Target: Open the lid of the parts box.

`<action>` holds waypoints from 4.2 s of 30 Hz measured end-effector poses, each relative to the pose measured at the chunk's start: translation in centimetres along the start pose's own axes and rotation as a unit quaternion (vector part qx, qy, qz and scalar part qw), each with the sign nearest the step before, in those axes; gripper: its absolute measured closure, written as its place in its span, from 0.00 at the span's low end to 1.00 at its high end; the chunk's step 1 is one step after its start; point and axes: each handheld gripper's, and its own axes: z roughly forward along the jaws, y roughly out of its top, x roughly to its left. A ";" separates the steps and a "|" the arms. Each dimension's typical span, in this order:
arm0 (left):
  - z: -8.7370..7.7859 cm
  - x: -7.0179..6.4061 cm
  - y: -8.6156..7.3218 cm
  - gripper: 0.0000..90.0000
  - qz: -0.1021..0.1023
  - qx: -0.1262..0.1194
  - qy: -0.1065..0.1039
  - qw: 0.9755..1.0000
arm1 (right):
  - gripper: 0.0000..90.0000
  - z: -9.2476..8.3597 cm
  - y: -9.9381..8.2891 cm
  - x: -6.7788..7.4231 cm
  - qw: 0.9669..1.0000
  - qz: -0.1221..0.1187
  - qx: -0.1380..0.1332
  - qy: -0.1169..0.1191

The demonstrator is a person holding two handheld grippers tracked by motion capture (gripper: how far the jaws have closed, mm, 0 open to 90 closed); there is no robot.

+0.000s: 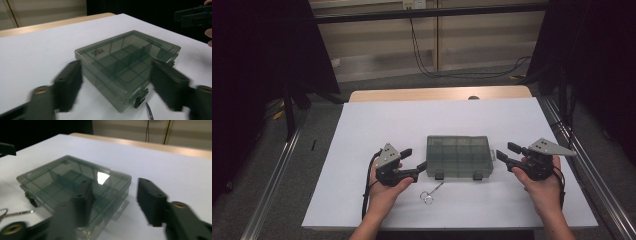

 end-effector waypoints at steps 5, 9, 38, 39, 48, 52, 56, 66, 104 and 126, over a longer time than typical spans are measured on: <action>0.6 0.1 -0.7 0.78 -0.016 0.026 -0.004 1.000 | 0.84 0.5 -0.9 0.0 0.999 -0.020 0.038 0.012; 0.9 0.1 -1.2 0.88 -0.005 0.050 -0.006 0.999 | 0.96 0.7 -1.1 0.1 0.997 -0.041 0.068 0.010; 2.3 -0.1 -2.7 1.00 -0.004 0.109 -0.021 0.994 | 1.00 1.7 -2.1 1.3 0.976 -0.108 0.180 0.057; 2.3 -0.2 -2.7 1.00 -0.005 0.110 -0.020 0.994 | 1.00 1.6 -2.0 1.3 0.977 -0.105 0.178 0.057; 2.1 -0.3 -2.4 1.00 -0.006 0.092 -0.026 0.995 | 1.00 1.1 -1.6 1.4 0.983 -0.099 0.143 0.063; 2.0 -0.6 -2.1 1.00 -0.005 0.079 -0.026 0.997 | 1.00 1.0 -1.3 1.6 0.985 -0.097 0.129 0.063; 1.9 -0.6 -1.6 1.00 -0.006 0.066 -0.026 0.998 | 1.00 1.0 -1.1 1.8 0.987 -0.094 0.117 0.066; 1.9 -1.0 0.1 1.00 -0.003 0.018 -0.017 1.000 | 1.00 0.9 -0.3 2.1 0.993 -0.073 0.078 0.044; 2.7 0.2 5.3 0.95 0.015 -0.044 0.013 0.999 | 1.00 2.8 5.1 2.0 0.998 -0.050 -0.020 0.014; 6.0 2.3 4.4 0.18 -0.042 -0.013 0.058 0.997 | 1.00 3.8 5.4 1.2 0.999 -0.046 -0.016 0.003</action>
